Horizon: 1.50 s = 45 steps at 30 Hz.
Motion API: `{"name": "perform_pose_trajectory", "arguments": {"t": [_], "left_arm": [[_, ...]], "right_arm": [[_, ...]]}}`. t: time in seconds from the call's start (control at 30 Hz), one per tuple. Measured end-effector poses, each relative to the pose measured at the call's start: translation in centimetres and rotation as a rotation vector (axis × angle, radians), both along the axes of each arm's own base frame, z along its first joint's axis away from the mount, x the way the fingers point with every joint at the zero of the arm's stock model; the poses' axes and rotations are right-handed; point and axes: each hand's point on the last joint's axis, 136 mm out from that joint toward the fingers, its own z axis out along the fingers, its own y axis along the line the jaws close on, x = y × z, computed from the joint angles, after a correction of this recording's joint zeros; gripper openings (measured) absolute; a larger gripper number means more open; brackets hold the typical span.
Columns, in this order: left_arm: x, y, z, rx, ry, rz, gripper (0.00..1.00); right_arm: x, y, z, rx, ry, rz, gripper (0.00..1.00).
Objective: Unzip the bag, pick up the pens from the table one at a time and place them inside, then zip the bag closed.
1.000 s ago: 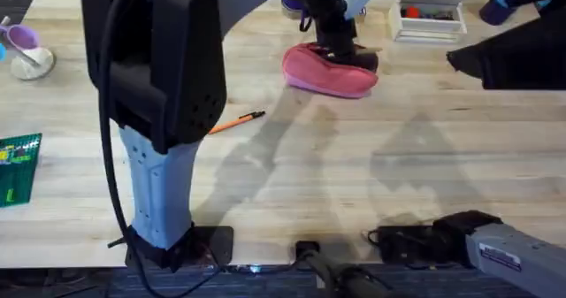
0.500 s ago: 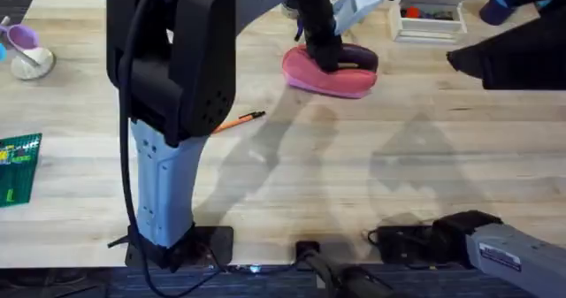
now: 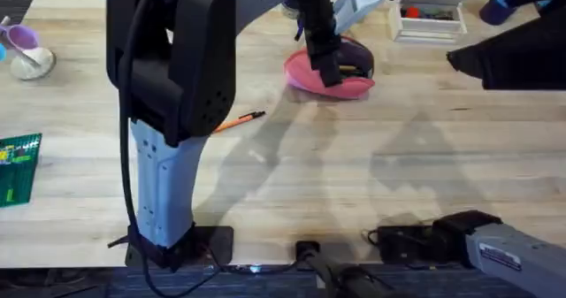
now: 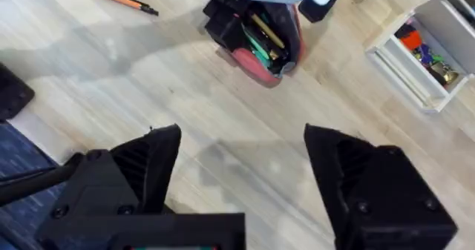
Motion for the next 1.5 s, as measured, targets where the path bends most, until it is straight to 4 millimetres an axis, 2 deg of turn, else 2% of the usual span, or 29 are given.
{"name": "perform_pose_trajectory", "arguments": {"t": [0.1,0.23,0.43,0.57,0.67,0.9,1.07,1.17,1.33,1.43,1.5], "left_arm": [[-0.2,0.1,0.2,0.006,0.01,-0.001,0.992],[-0.9,0.4,1.5,0.02,0.038,-0.001,0.994],[-1.1,1.0,5.1,0.021,0.042,0.009,0.995],[-1.3,2.2,7.0,0.031,0.059,0.028,0.995],[-1.1,3.0,7.7,0.032,0.062,0.045,0.995],[-1.0,4.9,7.7,0.053,0.091,0.074,0.995],[-1.2,6.5,9.7,0.046,0.066,0.07,0.995],[-1.1,8.6,11.8,0.025,0.022,0.094,0.995],[-1.8,15.4,14.8,-0.001,-0.048,0.219,0.996],[-2.5,20.0,15.4,-0.005,-0.076,0.323,0.996],[-3.1,22.4,15.1,-0.001,-0.08,0.38,0.996]], "right_arm": [[0.0,0.0,0.0,0.0,0.0,0.0,0.996],[0.0,0.0,0.0,0.0,0.0,0.0,0.996],[0.0,0.0,0.0,0.0,0.0,0.0,0.996],[0.0,0.0,0.0,0.0,0.0,0.0,0.996],[0.0,0.0,0.0,0.0,0.0,0.001,0.996],[0.0,0.0,0.0,-0.002,-0.001,0.003,0.996],[0.1,-0.2,0.0,-0.014,-0.004,-0.006,0.996],[0.2,-0.4,-0.1,-0.024,-0.006,-0.014,0.996],[0.2,-0.6,-0.1,-0.031,-0.007,-0.019,0.996],[0.2,-0.6,-0.1,-0.031,-0.007,-0.02,0.996],[0.2,-0.6,-0.1,-0.032,-0.008,-0.021,0.996]]}}
